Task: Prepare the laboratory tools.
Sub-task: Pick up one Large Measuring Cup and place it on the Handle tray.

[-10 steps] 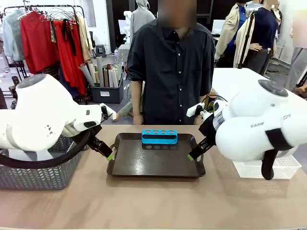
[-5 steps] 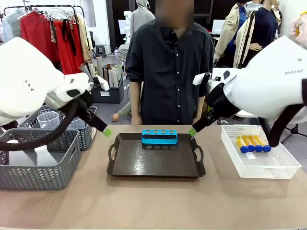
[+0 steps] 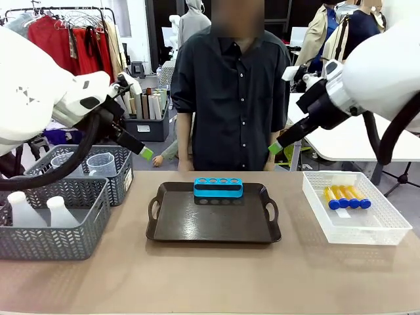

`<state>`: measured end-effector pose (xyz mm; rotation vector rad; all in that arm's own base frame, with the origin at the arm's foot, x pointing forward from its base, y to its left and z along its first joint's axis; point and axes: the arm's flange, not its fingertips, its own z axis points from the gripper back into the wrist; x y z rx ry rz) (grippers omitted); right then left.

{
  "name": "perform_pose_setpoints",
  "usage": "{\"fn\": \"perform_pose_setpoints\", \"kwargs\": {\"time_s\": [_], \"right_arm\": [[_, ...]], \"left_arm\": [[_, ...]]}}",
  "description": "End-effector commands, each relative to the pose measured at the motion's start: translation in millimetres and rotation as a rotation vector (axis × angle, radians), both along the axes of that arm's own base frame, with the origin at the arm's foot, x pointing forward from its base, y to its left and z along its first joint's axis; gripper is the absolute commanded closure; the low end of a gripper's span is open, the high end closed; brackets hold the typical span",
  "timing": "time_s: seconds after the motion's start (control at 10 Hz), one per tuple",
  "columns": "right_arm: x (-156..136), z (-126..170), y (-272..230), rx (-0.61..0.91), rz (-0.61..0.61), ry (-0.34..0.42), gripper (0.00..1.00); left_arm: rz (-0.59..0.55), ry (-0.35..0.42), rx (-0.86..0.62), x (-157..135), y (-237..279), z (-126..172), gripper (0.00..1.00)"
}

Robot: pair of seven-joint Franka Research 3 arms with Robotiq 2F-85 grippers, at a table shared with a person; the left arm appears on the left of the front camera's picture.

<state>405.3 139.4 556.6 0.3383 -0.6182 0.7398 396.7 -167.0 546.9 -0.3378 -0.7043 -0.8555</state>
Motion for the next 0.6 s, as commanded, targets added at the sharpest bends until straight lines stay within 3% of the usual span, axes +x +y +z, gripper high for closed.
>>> {"fn": "perform_pose_setpoints", "kwargs": {"time_s": [0.0,0.5], "right_arm": [[13,8,-11,0.047,0.039,-0.009,0.0],[7,32,-22,0.044,0.026,-0.086,0.0]], "left_arm": [[-0.02,-0.022,-0.047,14,5,2,0.0],[0.013,-0.043,-0.047,26,13,18,0.0]]}}
